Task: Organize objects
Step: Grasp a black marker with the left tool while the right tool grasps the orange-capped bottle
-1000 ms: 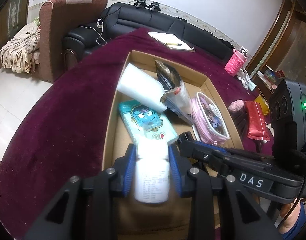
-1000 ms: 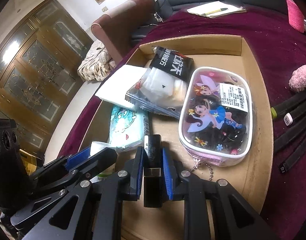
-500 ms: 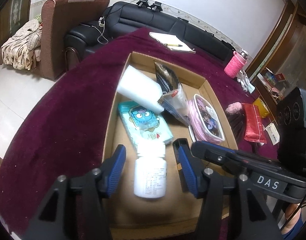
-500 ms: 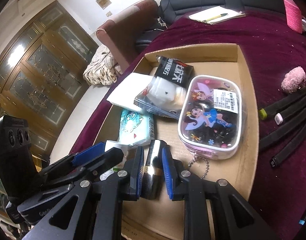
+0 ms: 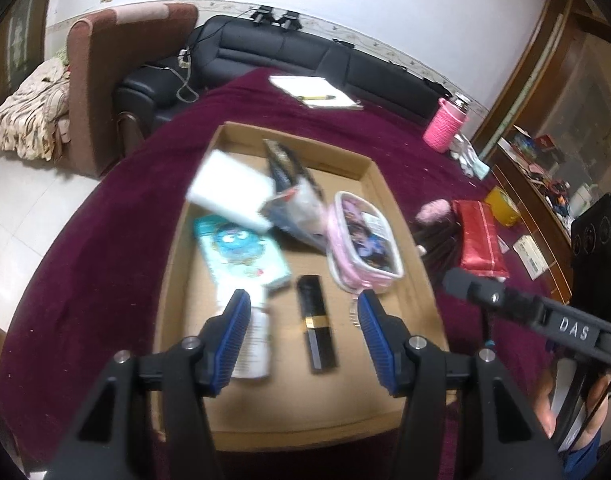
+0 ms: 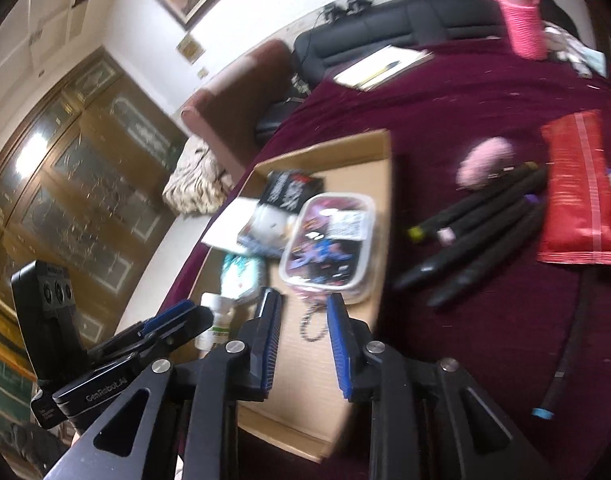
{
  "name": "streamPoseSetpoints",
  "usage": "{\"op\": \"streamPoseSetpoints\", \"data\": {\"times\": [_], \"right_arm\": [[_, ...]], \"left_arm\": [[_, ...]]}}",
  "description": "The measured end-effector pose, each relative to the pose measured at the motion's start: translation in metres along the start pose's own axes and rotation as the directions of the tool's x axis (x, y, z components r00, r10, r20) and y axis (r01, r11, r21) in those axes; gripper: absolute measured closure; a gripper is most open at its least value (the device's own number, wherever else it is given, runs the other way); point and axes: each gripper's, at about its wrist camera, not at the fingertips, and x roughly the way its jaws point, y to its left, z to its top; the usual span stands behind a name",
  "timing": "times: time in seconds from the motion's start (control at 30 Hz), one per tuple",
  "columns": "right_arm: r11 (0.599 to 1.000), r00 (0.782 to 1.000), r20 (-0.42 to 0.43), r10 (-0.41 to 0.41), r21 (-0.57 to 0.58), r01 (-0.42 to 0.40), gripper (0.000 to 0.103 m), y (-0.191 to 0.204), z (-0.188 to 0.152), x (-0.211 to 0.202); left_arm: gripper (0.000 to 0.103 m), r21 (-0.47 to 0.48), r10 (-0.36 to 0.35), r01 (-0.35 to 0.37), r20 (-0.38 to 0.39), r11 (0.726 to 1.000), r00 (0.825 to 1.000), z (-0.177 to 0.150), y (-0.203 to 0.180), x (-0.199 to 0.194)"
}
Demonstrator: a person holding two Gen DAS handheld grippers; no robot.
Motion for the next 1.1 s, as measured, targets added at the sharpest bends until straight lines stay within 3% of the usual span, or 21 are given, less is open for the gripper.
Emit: {"op": "streamPoseSetpoints", "data": {"times": [0.4, 0.57, 0.63, 0.77, 0.9, 1.1], "right_arm": [[0.993, 0.995, 0.094, -0.042, 0.118, 0.03, 0.075, -0.093, 0.003, -0.073], [0.983, 0.978, 0.131, -0.162, 0.11, 0.148, 0.071, -0.133, 0.014, -0.107], [0.964, 0.962, 0.082, -0.261, 0.081, 0.254, 0.067, -0.15, 0.021, -0.109], [0.93, 0.93, 0.018, -0.367, -0.002, 0.368, 0.067, -0.171, 0.033, -0.097], [0.929, 0.928, -0.052, -0.369, -0.026, 0.368, 0.067, -0.184, 0.042, -0.072], [0.938, 0.937, -0.055, -0.345, -0.065, 0.342, 0.07, -0.187, 0.053, -0.044]], "left_arm": [[0.048, 0.181, -0.075, 0.091, -0.094, 0.979, 0.993, -0.009, -0.096, 0.02], [0.044, 0.236, -0.155, 0.187, -0.149, 0.953, 0.977, -0.007, -0.143, 0.035], [0.04, 0.241, -0.182, 0.226, -0.192, 0.944, 0.964, -0.005, -0.161, 0.048], [0.04, 0.273, -0.192, 0.257, -0.244, 0.927, 0.951, -0.01, -0.19, 0.07], [0.041, 0.286, -0.182, 0.268, -0.293, 0.92, 0.938, -0.019, -0.208, 0.09], [0.041, 0.297, -0.159, 0.261, -0.326, 0.918, 0.932, -0.022, -0.22, 0.11]]}}
